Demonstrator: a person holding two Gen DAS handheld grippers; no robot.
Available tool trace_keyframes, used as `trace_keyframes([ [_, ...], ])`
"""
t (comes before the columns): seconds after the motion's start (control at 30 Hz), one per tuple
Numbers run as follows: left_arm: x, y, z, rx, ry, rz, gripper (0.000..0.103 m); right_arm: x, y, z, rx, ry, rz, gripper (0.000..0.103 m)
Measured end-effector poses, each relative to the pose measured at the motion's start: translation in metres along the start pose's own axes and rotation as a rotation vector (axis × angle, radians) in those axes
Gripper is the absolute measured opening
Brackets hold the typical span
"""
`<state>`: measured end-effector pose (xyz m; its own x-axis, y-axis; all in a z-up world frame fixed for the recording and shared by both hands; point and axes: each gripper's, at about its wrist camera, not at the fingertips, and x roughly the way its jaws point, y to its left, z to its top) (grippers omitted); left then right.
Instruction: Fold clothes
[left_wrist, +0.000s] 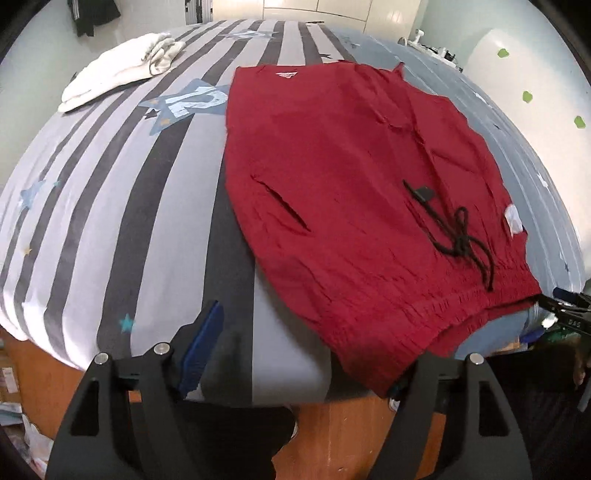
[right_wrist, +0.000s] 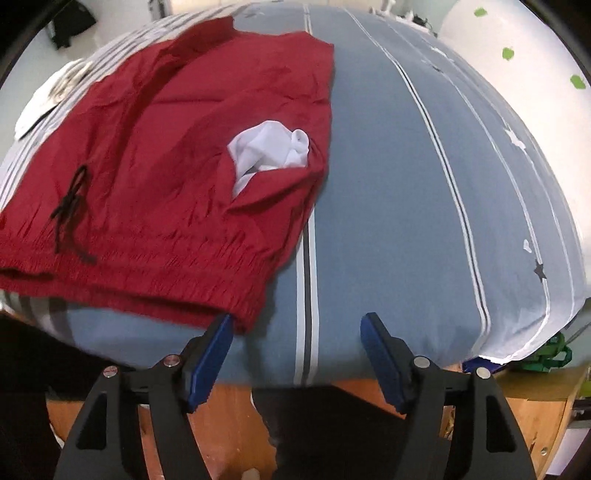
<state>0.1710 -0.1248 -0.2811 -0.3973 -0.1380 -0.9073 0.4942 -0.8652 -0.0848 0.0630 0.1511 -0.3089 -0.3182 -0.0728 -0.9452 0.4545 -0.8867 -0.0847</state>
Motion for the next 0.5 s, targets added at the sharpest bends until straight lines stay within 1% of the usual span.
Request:
trace_keyframes([
  [0.03,-0.001,-0.002,-0.005,0.009,0.026,0.005,0.071,-0.007,0.003,-0.009,-0.002,-0.005,0.006,0.068],
  [0.07,-0.006,-0.003,-0.01,0.018,0.029,-0.004,0.071,-0.014,0.004,-0.018,-0.002,-0.016,0.017,0.068],
  [0.1,-0.009,-0.005,-0.013,0.032,0.023,-0.011,0.071,-0.02,-0.001,-0.02,0.004,-0.029,0.027,0.068],
  [0.2,-0.01,-0.008,-0.02,0.083,0.022,0.015,0.075,-0.04,-0.009,-0.021,0.034,-0.105,0.064,0.068],
  [0.23,-0.006,-0.009,-0.021,0.089,0.026,0.039,0.077,-0.041,-0.013,-0.011,0.056,-0.142,0.089,0.068],
  [0.27,-0.001,-0.009,-0.021,0.082,0.047,0.058,0.077,-0.043,-0.016,-0.001,0.074,-0.176,0.11,0.068],
  [0.3,0.006,-0.007,-0.019,0.067,0.066,0.064,0.077,-0.043,-0.016,0.011,0.084,-0.203,0.12,0.068],
  [0.37,0.02,-0.002,-0.015,0.034,0.1,0.071,0.077,-0.038,-0.007,0.039,0.087,-0.26,0.131,0.068],
  [0.4,0.024,-0.001,-0.016,0.021,0.118,0.077,0.077,-0.033,0.004,0.055,0.082,-0.289,0.135,0.067],
  [0.47,0.026,-0.001,-0.019,-0.001,0.143,0.086,0.077,-0.019,0.023,0.092,0.085,-0.345,0.14,0.062],
  [0.5,0.023,-0.002,-0.021,-0.006,0.136,0.086,0.077,-0.013,0.031,0.109,0.089,-0.368,0.143,0.056],
])
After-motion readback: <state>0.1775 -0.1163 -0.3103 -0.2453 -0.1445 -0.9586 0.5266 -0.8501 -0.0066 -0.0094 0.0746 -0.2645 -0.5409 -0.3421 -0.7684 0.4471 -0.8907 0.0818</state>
